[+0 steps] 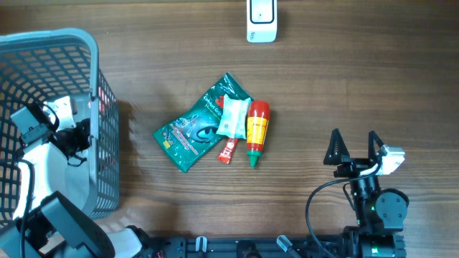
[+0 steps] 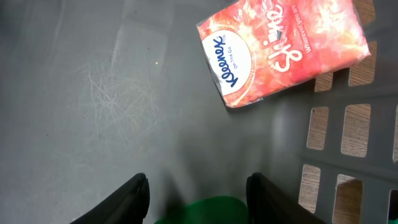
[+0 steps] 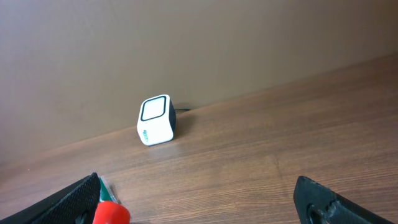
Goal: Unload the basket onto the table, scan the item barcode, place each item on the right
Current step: 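Reach the left gripper into the basket and grasp the green-lidded jar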
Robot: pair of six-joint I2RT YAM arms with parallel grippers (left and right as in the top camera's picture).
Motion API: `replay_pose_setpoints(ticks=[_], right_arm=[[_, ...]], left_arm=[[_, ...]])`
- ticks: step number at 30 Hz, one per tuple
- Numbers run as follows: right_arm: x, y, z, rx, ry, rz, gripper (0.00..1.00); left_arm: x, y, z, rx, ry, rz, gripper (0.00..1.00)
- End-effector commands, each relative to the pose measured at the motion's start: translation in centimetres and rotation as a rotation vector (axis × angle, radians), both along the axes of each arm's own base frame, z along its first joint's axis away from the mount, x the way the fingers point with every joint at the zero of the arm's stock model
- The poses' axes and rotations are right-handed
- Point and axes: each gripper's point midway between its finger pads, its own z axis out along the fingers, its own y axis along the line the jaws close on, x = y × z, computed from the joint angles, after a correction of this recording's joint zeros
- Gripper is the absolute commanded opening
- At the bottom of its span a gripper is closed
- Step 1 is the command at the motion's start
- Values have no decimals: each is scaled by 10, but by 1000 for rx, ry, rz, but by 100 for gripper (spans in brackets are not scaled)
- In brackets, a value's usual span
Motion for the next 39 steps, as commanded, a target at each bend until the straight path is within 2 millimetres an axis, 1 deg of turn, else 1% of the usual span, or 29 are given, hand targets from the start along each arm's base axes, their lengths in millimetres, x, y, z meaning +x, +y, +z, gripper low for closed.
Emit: replay_pose_setpoints(ticks=[1, 4, 7, 13, 15, 16, 17, 18, 19, 25, 27, 29, 30, 32, 35, 39], right_arm=[[-1, -1, 3, 4, -12, -6, 100], [-1, -1, 3, 4, -12, -6, 100], [-1, -1, 3, 4, -12, -6, 100], [-1, -1, 3, 4, -12, -6, 100], [-1, -1, 3, 4, -12, -7, 100], [-1, -1, 3, 4, -12, -6, 100], [-1, -1, 3, 4, -12, -6, 100], [-1, -1, 3, 4, -12, -6, 100], [-1, -1, 3, 4, -12, -7, 100], [-1, -1, 3, 4, -12, -6, 100], [-1, -1, 3, 4, -12, -6, 100], [-1, -1, 3, 4, -12, -6, 100], [-1, -1, 3, 4, -12, -6, 100], [-1, -1, 3, 4, -12, -6, 100], [-1, -1, 3, 4, -12, -6, 100], [-1, -1, 3, 4, -12, -7, 100]], left_arm=[[-9, -6, -14, -35, 47, 18, 51], [-8, -5, -13, -32, 40, 21, 51], [-2, -1, -8, -20, 20, 25, 50], [17, 13, 19, 15, -44, 38, 50], [23, 17, 29, 25, -65, 44, 53], [25, 18, 33, 25, -75, 54, 61], [26, 19, 37, 22, -84, 66, 95], [26, 19, 39, 18, -88, 76, 100], [26, 19, 42, 12, -94, 91, 100], [12, 13, 49, -46, -71, 199, 100], [6, 14, 48, -98, -56, 322, 100], [0, 11, 45, -209, -39, 501, 100], [-8, 6, 40, -297, -6, 633, 100], [-23, -6, 31, -381, 74, 753, 100], [-38, -16, 25, -408, 151, 783, 100], [-49, -28, 22, -444, 212, 783, 100]])
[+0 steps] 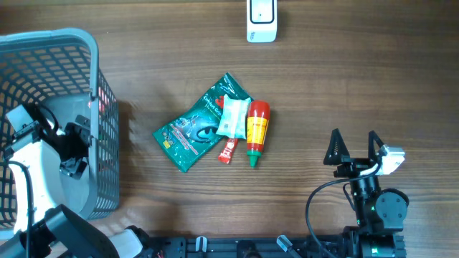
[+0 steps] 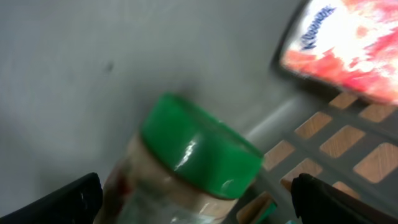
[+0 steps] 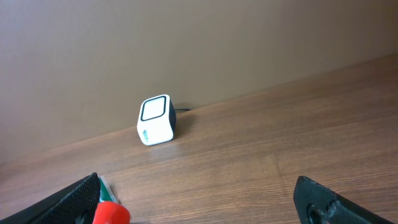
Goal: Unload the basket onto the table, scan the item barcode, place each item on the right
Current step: 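Reach the left gripper into the basket and grasp the green-lidded jar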
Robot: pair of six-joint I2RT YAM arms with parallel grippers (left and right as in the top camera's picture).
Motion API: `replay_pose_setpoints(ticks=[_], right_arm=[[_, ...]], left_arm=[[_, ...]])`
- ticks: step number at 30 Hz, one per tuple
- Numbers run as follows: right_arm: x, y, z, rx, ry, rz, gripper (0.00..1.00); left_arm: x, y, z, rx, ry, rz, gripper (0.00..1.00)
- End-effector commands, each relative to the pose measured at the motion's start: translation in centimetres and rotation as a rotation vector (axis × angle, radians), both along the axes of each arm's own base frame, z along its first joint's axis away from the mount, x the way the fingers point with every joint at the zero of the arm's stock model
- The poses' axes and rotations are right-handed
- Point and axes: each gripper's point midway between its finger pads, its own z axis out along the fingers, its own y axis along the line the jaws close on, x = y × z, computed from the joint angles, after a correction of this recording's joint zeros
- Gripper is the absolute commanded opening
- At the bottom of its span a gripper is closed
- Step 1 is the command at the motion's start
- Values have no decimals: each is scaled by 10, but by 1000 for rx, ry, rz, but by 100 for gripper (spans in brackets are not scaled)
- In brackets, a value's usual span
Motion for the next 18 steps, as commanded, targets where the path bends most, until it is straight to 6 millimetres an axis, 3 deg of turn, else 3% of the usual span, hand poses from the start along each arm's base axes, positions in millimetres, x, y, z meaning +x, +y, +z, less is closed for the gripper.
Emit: replay_pose_setpoints(ticks=[1, 5, 13, 15, 18], right_arm=[[-1, -1, 3, 4, -12, -6, 100], [-1, -1, 3, 4, -12, -7, 100], [-1, -1, 3, 4, -12, -7, 100], [-1, -1, 3, 4, -12, -7, 100], [-1, -1, 3, 4, -12, -7, 100]], left_arm=[[-9, -10, 3, -62, 35, 80, 100], [-23, -22, 0, -88, 93, 23, 100], [-20, -39, 0, -74, 105, -121, 100], [-22, -40, -1, -74, 113, -123, 100], [-25, -25, -4, 8, 146, -108, 100]])
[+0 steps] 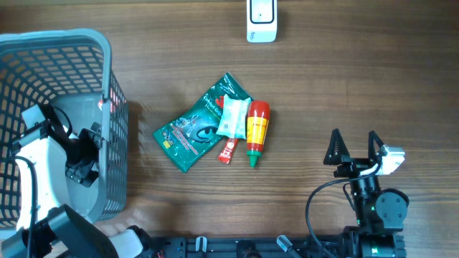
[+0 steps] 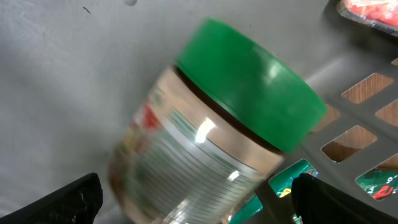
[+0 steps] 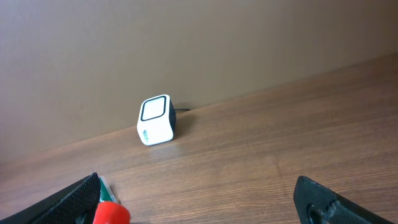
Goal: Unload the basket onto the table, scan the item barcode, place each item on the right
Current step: 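Reach the left gripper into the basket and grasp the green-lidded jar, then lift the jar out and set it right of the sauce bottle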
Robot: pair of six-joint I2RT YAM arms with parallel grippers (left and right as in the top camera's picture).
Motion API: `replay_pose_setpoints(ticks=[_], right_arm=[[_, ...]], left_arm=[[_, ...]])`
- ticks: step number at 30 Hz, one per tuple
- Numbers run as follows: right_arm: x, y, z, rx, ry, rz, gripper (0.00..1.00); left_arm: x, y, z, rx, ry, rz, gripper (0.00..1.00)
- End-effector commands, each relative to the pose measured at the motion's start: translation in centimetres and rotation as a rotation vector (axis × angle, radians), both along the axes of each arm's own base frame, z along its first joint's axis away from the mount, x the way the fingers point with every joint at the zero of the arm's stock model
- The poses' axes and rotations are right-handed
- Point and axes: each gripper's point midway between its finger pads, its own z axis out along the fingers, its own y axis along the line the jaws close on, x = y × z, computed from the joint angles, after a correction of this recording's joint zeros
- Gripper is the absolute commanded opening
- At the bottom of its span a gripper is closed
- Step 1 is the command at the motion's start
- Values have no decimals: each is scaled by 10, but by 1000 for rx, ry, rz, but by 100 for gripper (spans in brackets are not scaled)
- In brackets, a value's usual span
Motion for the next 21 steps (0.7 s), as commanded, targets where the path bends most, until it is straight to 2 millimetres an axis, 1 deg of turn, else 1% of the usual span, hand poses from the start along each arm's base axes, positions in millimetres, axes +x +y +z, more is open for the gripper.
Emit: replay_pose_setpoints(ticks=[1, 3, 8, 11, 14, 16, 18, 21], right_arm=[[-1, -1, 3, 4, -12, -6, 100], [-1, -1, 3, 4, -12, -6, 100], [-1, -1, 3, 4, -12, -7, 100], [-1, -1, 3, 4, -12, -6, 100], [-1, -1, 3, 4, -12, -6, 100], [-1, -1, 3, 4, -12, -6, 100], [-1, -1, 3, 4, -12, -6, 100], [-1, -1, 3, 4, -12, -6, 100]], left_arm=[[-2, 19, 2, 124, 20, -30, 100], [2, 26, 1, 160, 16, -26, 100], [30, 44, 0, 232, -80, -36, 100], [39, 48, -5, 250, -97, -78, 100], [33, 45, -16, 217, -51, -86, 100], [19, 36, -23, 173, 13, -87, 100], [1, 26, -24, 124, 85, -64, 100], [-6, 21, -23, 108, 110, -66, 100]])
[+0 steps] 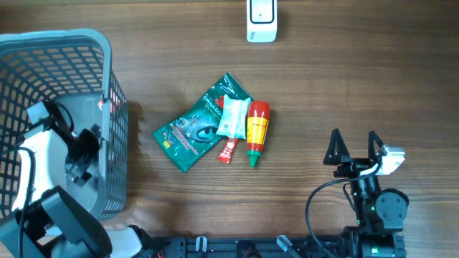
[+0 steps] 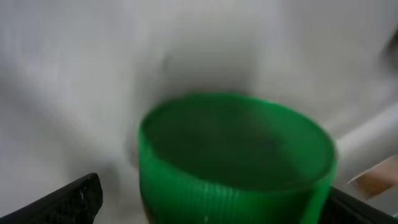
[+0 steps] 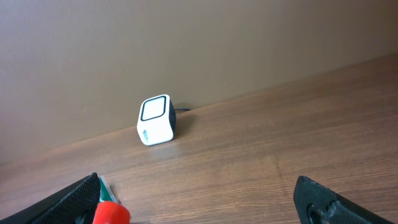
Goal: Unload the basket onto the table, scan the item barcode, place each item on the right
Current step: 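Lift the jar out and set it right of the sauce bottle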
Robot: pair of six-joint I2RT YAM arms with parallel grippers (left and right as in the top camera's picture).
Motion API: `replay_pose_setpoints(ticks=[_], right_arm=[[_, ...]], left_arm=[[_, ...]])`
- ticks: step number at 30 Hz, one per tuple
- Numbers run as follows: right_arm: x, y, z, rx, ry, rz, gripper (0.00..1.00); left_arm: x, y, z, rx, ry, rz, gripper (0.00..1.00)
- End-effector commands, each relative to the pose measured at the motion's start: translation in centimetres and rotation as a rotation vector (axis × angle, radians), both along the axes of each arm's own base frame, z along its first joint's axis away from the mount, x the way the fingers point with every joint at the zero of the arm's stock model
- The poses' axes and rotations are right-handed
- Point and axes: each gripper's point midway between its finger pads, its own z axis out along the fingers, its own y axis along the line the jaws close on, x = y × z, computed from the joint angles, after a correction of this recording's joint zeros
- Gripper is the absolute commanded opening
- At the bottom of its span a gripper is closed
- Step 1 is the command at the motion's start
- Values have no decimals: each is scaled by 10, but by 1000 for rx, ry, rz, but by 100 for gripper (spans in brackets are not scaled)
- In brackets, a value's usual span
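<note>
A jar with a green lid (image 2: 236, 143) fills the blurred left wrist view, its lid facing the camera. My left gripper (image 2: 211, 202) is open, with the jar between its fingers; a dark fingertip (image 2: 62, 202) shows to the jar's left with a gap. From overhead, the left gripper (image 1: 80, 154) is down inside the grey basket (image 1: 107, 43). The white scanner (image 1: 262, 20) stands at the far edge of the table, also the scanner (image 3: 155, 119) in the right wrist view. My right gripper (image 1: 353, 147) rests open near the front right, holding nothing.
On the wooden table lie a green pouch (image 1: 193, 129), a white sachet (image 1: 233, 116) and a red-and-yellow sauce bottle (image 1: 257, 129), close together at the middle. The bottle's red cap (image 3: 111, 214) shows at the right wrist view's lower left. A brown wall rises behind the scanner.
The jar showed its side and label between the left fingers; now its green lid faces the camera and fills the view. The left gripper has shifted slightly in the basket. The right arm is unchanged.
The left gripper was open over the basket floor near a Kleenex pack, a green lid at the view's edge. Then the green-lidded jar lay between its fingers. Then the jar was closer and the basket had shifted right. Now the lid fills the view.
</note>
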Motion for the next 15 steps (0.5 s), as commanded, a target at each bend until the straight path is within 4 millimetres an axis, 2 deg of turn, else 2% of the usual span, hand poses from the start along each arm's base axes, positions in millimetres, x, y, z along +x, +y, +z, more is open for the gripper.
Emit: replay_pose_setpoints(ticks=[1, 6, 10, 13, 15], right_arm=[[-1, -1, 3, 4, -12, -7, 100], [-1, -1, 3, 4, -12, -6, 100], [-1, -1, 3, 4, -12, -6, 100], [-1, -1, 3, 4, -12, -7, 100], [-1, -1, 3, 4, -12, -6, 100]], left_arm=[[-4, -1, 1, 0, 18, 6, 100], [-1, 0, 2, 4, 9, 56, 100], [2, 15, -1, 79, 11, 60, 100], [3, 19, -8, 100, 4, 45, 100], [2, 17, -17, 95, 1, 35, 93]])
